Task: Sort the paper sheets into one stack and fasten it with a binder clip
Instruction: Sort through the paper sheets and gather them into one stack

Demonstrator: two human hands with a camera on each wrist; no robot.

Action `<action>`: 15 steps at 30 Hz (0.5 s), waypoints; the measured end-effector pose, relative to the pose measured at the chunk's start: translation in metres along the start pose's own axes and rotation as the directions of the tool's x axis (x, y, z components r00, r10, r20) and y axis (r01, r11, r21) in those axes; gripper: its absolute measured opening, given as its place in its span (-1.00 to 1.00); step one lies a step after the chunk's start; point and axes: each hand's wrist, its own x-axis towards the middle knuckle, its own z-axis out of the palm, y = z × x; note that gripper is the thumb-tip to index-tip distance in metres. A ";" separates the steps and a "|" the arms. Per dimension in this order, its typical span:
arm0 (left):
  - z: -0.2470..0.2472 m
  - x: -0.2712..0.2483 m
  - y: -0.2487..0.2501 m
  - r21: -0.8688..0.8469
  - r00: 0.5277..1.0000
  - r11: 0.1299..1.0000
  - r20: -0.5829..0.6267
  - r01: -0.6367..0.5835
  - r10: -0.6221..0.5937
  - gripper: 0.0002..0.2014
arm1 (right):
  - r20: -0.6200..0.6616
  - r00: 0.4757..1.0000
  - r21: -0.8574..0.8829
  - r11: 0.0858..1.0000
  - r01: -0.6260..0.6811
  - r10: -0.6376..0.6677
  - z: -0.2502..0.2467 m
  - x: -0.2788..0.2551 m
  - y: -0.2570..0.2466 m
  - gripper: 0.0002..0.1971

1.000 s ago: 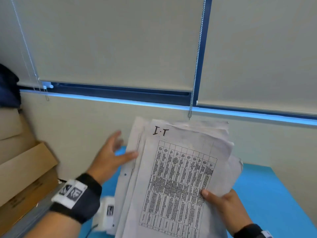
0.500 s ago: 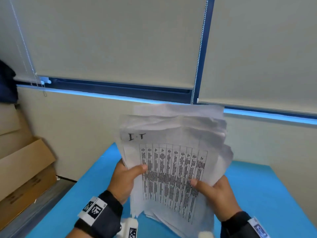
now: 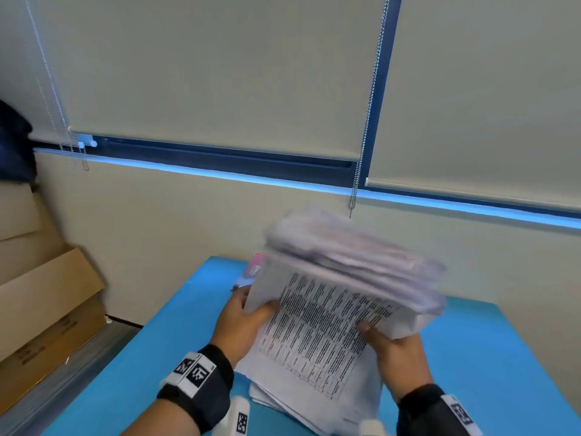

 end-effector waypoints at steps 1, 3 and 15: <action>-0.005 0.004 -0.010 0.004 0.998 0.999 -0.051 0.041 -0.041 -0.29 | -0.046 0.998 0.088 0.995 -0.046 0.051 -0.004 0.003 0.006 -0.84; -0.011 -0.001 -0.021 -0.024 0.973 0.993 -0.201 0.115 -0.118 0.00 | -0.119 0.982 0.262 0.959 -0.111 0.146 -0.005 0.005 0.010 -0.58; -0.013 -0.029 -0.028 -0.547 0.975 0.808 0.144 0.220 -0.168 -0.58 | 0.082 0.917 0.604 0.713 -0.357 0.390 0.017 -0.020 0.032 -0.55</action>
